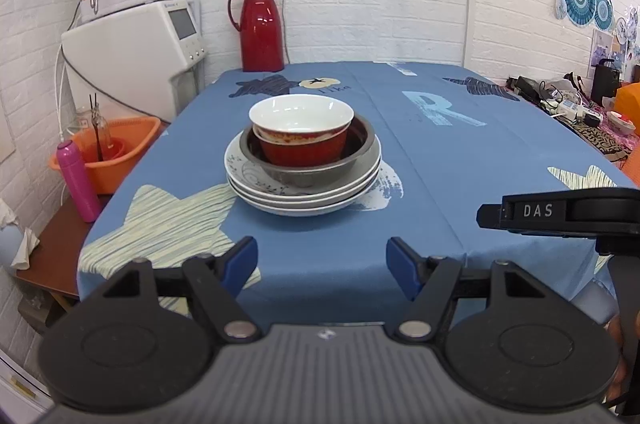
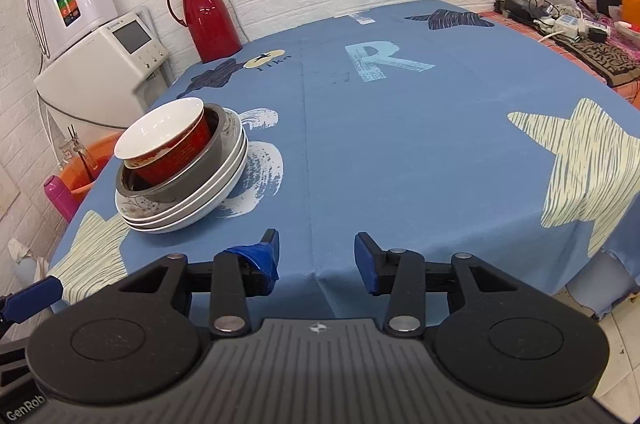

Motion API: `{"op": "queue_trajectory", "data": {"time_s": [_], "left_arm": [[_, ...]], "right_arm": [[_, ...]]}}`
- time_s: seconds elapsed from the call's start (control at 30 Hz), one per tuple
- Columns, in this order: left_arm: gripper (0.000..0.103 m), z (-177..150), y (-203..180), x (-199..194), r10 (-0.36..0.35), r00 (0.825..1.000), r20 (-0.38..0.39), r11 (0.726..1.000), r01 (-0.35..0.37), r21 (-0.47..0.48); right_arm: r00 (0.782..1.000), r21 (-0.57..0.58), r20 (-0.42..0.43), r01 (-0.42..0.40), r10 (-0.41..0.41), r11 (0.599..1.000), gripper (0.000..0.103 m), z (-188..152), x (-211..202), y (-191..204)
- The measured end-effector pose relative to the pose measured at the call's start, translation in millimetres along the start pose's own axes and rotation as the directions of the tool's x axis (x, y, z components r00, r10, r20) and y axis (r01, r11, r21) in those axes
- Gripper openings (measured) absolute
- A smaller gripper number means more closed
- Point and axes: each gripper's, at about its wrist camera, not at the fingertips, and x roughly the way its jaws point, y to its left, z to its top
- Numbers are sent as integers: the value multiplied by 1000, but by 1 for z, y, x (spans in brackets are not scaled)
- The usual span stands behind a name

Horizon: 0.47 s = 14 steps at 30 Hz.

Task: Organize plates and bowls
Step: 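Open both grippers and pull them back from the stacked dishes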

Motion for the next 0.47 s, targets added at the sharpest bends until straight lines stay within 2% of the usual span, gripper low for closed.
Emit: {"op": "queue_trajectory", "data": {"time_s": [0.13, 0.47], "left_arm": [[69, 0, 0, 0, 5, 1000, 2, 1000, -5, 0], [69, 1, 1, -4, -3, 1000, 29, 1000, 3, 3]], "right_arm": [[1000, -10, 17, 6, -6, 1000, 27, 0, -4, 2], [1000, -7, -2, -25, 25, 1000, 29, -1, -1, 9]]}}
